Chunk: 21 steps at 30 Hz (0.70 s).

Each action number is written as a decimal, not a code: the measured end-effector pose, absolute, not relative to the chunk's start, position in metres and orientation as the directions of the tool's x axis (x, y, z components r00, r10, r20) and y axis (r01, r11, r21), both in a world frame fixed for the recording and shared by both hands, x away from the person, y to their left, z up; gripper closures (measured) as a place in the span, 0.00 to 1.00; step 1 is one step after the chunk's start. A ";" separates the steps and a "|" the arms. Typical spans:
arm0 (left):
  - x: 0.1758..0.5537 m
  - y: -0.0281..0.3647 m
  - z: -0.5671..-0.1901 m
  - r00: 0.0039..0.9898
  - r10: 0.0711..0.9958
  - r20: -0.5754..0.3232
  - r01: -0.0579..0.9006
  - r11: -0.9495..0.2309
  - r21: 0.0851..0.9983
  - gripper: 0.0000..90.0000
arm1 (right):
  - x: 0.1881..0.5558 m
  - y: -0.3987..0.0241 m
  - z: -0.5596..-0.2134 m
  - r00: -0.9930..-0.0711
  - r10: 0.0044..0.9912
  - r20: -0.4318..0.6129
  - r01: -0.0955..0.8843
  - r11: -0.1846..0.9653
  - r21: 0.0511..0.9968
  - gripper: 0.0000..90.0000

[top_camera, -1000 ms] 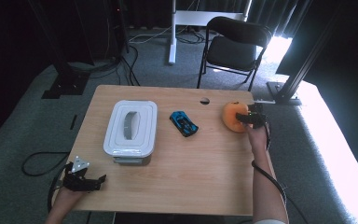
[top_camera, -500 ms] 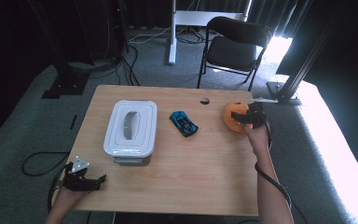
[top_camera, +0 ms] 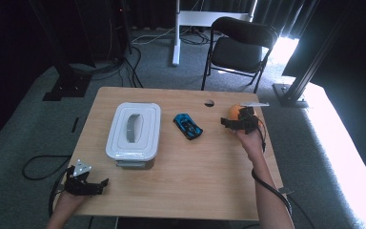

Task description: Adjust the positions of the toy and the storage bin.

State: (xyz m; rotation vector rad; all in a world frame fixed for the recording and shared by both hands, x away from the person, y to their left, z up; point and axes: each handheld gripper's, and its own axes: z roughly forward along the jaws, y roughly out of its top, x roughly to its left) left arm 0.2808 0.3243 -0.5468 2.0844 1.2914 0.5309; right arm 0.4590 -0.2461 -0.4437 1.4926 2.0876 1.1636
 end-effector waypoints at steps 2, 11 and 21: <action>0.281 0.324 -0.547 0.440 0.898 0.013 0.647 -0.328 0.688 0.01 | 0.458 -0.238 -0.445 -0.415 0.891 0.184 0.629 0.135 0.766 0.13; 0.281 0.324 -0.547 0.441 0.898 0.013 0.648 -0.328 0.688 0.01 | 0.462 -0.209 -0.452 -0.454 0.870 0.191 0.629 0.161 0.761 0.13; 0.281 0.324 -0.547 0.441 0.898 0.013 0.647 -0.328 0.688 0.01 | 0.473 -0.171 -0.468 -0.498 0.845 0.194 0.644 0.210 0.735 0.14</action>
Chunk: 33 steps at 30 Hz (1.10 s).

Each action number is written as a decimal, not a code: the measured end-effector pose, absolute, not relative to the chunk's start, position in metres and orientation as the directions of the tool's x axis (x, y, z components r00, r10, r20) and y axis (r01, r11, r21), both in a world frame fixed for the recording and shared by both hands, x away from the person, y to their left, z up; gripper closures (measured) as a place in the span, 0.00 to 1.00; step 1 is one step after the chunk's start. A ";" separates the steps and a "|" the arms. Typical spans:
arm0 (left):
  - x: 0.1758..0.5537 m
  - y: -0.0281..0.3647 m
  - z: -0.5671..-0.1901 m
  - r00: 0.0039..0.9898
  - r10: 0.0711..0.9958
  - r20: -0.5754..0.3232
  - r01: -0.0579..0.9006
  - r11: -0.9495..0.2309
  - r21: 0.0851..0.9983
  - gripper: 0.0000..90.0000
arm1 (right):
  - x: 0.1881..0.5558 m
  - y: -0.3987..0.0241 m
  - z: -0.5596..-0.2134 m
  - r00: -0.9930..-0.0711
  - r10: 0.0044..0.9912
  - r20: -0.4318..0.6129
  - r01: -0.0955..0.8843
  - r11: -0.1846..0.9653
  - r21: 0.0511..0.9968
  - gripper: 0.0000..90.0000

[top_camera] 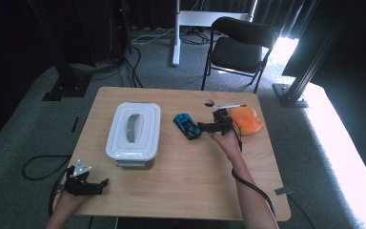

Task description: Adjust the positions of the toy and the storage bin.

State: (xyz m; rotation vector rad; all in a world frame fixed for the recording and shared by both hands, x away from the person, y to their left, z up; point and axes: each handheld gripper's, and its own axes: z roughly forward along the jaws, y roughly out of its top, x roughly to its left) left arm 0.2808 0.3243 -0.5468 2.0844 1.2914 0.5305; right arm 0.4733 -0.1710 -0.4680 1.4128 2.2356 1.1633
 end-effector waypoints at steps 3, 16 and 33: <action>0.281 0.324 -0.547 0.441 0.898 0.013 0.647 -0.328 0.688 0.01 | 0.475 -0.164 -0.472 -0.503 0.843 0.189 0.647 0.223 0.730 0.14; 0.281 0.324 -0.547 0.441 0.898 0.013 0.647 -0.328 0.688 0.01 | 0.497 -0.125 -0.494 -0.535 0.826 0.180 0.674 0.288 0.680 0.15; 0.281 0.324 -0.547 0.441 0.898 0.013 0.647 -0.328 0.688 0.01 | 0.523 -0.097 -0.524 -0.559 0.826 0.077 0.698 0.418 0.581 0.15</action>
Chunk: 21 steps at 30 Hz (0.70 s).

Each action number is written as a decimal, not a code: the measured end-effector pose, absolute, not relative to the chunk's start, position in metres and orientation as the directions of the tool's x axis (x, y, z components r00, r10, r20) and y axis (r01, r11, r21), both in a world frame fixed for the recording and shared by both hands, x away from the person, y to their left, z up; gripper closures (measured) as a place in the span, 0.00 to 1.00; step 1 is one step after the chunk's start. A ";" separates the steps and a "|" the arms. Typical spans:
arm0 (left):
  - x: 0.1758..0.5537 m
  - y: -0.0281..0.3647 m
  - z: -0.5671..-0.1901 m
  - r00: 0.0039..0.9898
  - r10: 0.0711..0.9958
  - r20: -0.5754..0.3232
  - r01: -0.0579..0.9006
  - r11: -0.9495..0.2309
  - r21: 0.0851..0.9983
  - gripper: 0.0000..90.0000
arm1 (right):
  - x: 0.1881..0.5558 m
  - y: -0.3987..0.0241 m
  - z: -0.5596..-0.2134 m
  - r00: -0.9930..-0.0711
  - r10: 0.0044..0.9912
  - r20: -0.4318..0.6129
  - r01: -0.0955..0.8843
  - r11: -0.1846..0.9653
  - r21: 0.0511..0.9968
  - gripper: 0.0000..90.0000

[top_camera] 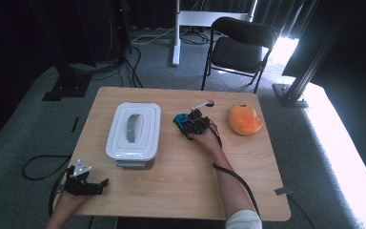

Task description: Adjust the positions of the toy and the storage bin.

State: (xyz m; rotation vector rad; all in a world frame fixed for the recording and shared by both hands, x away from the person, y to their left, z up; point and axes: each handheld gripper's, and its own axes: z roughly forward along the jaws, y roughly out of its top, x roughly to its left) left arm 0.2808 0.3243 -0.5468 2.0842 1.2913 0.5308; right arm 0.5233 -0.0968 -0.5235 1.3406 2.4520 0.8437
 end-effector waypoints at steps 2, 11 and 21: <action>0.281 0.324 -0.547 0.441 0.898 0.013 0.647 -0.328 0.688 0.01 | 0.524 -0.094 -0.526 -0.569 0.819 0.072 0.697 0.434 0.570 0.16; 0.281 0.324 -0.547 0.441 0.898 0.013 0.647 -0.328 0.688 0.01 | 0.527 -0.088 -0.530 -0.565 0.825 0.005 0.687 0.468 0.556 0.17; 0.281 0.324 -0.547 0.441 0.898 0.013 0.647 -0.328 0.688 0.01 | 0.522 -0.089 -0.529 -0.575 0.818 0.003 0.669 0.468 0.578 0.28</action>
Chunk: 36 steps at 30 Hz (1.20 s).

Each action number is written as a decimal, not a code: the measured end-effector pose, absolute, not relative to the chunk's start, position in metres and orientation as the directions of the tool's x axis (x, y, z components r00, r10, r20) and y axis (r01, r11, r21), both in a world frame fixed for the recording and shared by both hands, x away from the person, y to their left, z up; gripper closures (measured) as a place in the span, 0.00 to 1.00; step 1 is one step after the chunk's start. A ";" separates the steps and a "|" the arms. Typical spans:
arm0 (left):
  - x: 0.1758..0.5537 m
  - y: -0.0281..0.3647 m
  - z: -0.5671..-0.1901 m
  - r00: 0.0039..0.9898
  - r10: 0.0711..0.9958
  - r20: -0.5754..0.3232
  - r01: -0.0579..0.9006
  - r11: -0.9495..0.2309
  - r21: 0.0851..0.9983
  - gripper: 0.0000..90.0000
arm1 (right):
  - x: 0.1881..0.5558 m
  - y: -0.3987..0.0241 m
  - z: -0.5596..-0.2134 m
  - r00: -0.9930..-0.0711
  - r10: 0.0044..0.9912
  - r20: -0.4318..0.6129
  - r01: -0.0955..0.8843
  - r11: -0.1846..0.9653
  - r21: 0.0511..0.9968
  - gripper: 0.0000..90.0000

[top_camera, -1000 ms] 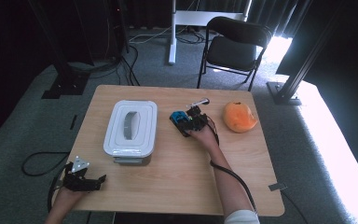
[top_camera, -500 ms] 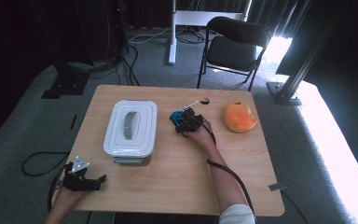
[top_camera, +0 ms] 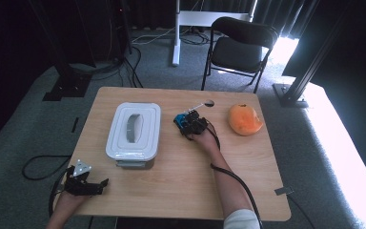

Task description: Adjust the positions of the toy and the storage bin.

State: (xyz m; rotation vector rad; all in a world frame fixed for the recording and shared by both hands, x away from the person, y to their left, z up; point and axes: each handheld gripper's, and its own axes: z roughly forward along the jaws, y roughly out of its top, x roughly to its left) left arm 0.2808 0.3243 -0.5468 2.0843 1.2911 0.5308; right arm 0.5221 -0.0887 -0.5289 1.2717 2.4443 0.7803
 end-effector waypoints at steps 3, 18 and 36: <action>0.281 0.324 -0.547 0.441 0.898 0.013 0.647 -0.328 0.688 0.01 | 0.520 -0.090 -0.528 -0.570 0.821 0.023 0.678 0.454 0.577 0.28; 0.281 0.324 -0.547 0.445 0.896 0.013 0.646 -0.330 0.688 0.01 | 0.504 -0.110 -0.509 -0.564 0.822 0.080 0.693 0.417 0.588 0.28; 0.281 0.324 -0.547 0.445 0.896 0.013 0.646 -0.330 0.688 0.01 | 0.444 -0.174 -0.489 -0.558 0.828 0.058 0.675 0.412 0.612 0.29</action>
